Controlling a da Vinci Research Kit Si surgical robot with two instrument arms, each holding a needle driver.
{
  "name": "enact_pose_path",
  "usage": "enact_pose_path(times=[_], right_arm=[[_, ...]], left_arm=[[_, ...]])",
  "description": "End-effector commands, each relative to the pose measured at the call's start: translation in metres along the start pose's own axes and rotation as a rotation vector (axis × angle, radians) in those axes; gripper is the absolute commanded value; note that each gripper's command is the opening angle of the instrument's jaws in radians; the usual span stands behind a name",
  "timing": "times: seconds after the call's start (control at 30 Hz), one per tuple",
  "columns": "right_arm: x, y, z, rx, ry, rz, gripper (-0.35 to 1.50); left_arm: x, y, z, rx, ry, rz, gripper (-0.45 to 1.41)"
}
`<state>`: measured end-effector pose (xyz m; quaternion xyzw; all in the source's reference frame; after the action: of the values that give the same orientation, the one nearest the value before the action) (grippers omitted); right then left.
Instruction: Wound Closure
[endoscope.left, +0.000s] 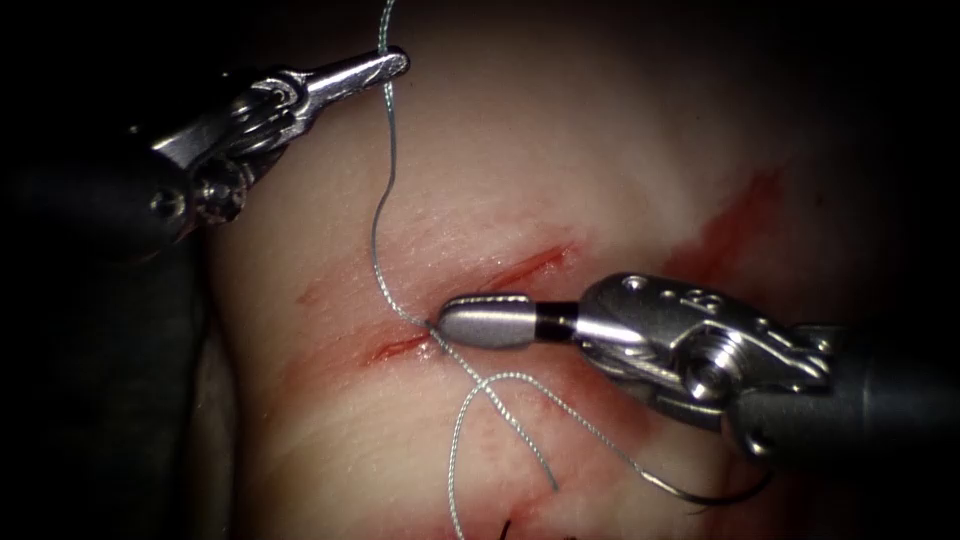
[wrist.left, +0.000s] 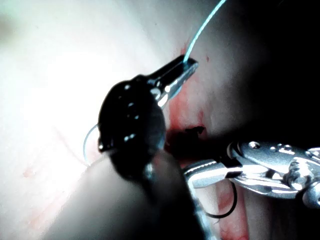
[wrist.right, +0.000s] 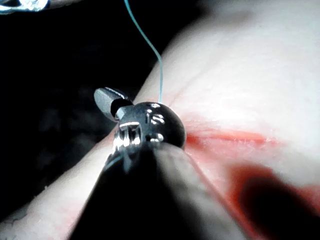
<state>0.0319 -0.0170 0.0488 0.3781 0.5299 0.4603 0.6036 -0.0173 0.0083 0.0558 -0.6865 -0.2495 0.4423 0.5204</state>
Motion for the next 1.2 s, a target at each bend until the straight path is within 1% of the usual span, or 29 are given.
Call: enact_pose_path(times=[0.03, 0.07, 0.13, 0.17, 0.23, 0.27, 0.33, 0.43, 0.5, 0.57, 0.63, 0.73, 0.8, 0.87, 1.0, 1.1, 1.2], right_arm=[[-0.0006, 0.0012, 0.0022, -0.018, 0.017, 0.012, -0.35], [-0.0011, 0.0016, 0.0029, -0.039, 0.035, 0.018, -0.35], [-0.0018, 0.0019, 0.0039, -0.060, 0.057, 0.065, -0.35], [-0.0023, 0.0019, 0.0044, -0.088, 0.077, 0.073, -0.35], [-0.0028, 0.0016, 0.0051, -0.153, 0.124, 0.095, -0.35], [-0.0029, 0.0013, 0.0056, -0.210, 0.168, 0.132, -0.35], [-0.0026, 0.0010, 0.0063, -0.261, 0.199, 0.172, -0.35], [-0.0019, 0.0009, 0.0072, -0.297, 0.266, 0.212, -0.35], [-0.0011, 0.0014, 0.0078, -0.310, 0.324, 0.222, -0.35], [-0.0005, 0.0020, 0.0081, -0.312, 0.378, 0.241, -0.35], [0.0000, 0.0028, 0.0081, -0.306, 0.433, 0.257, -0.35], [0.0004, 0.0039, 0.0076, -0.310, 0.484, 0.264, -0.35], [0.0006, 0.0046, 0.0073, -0.330, 0.509, 0.265, -0.35], [0.0008, 0.0054, 0.0072, -0.328, 0.525, 0.280, -0.35], [0.0008, 0.0065, 0.0069, -0.286, 0.558, 0.304, -0.35], [0.0004, 0.0072, 0.0067, -0.252, 0.559, 0.315, -0.35], [-0.0001, 0.0081, 0.0067, -0.182, 0.577, 0.319, -0.35]], left_arm=[[-0.0007, -0.0004, 0.0006, 0.002, -0.002, -0.006, -0.45], [-0.0009, -0.0004, 0.0007, 0.003, -0.001, -0.017, -0.45], [-0.0013, -0.0004, 0.0010, -0.002, 0.005, -0.025, -0.45], [-0.0016, -0.0004, 0.0010, -0.002, 0.005, -0.024, -0.45], [-0.0020, -0.0005, 0.0011, -0.004, 0.005, -0.026, -0.45], [-0.0022, -0.0005, 0.0011, -0.004, 0.005, -0.025, -0.45], [-0.0024, -0.0004, 0.0012, -0.005, 0.004, -0.031, -0.45], [-0.0026, -0.0002, 0.0011, -0.007, 0.004, -0.043, -0.45], [-0.0029, -0.0001, 0.0009, -0.009, 0.003, -0.059, -0.45], [-0.0035, 0.0001, 0.0006, -0.004, 0.008, -0.073, -0.45], [-0.0044, 0.0001, 0.0000, 0.030, 0.003, -0.109, -0.45], [-0.0056, -0.0003, -0.0011, 0.072, -0.015, -0.175, -0.45], [-0.0061, -0.0006, -0.0016, 0.072, -0.015, -0.193, -0.45], [-0.0064, -0.0005, -0.0018, 0.071, -0.013, -0.221, -0.45], [-0.0065, 0.0002, -0.0021, 0.072, -0.010, -0.241, -0.45], [-0.0068, 0.0005, -0.0026, 0.071, -0.009, -0.258, -0.45], [-0.0074, 0.0004, -0.0032, 0.084, -0.015, -0.282, -0.45]])
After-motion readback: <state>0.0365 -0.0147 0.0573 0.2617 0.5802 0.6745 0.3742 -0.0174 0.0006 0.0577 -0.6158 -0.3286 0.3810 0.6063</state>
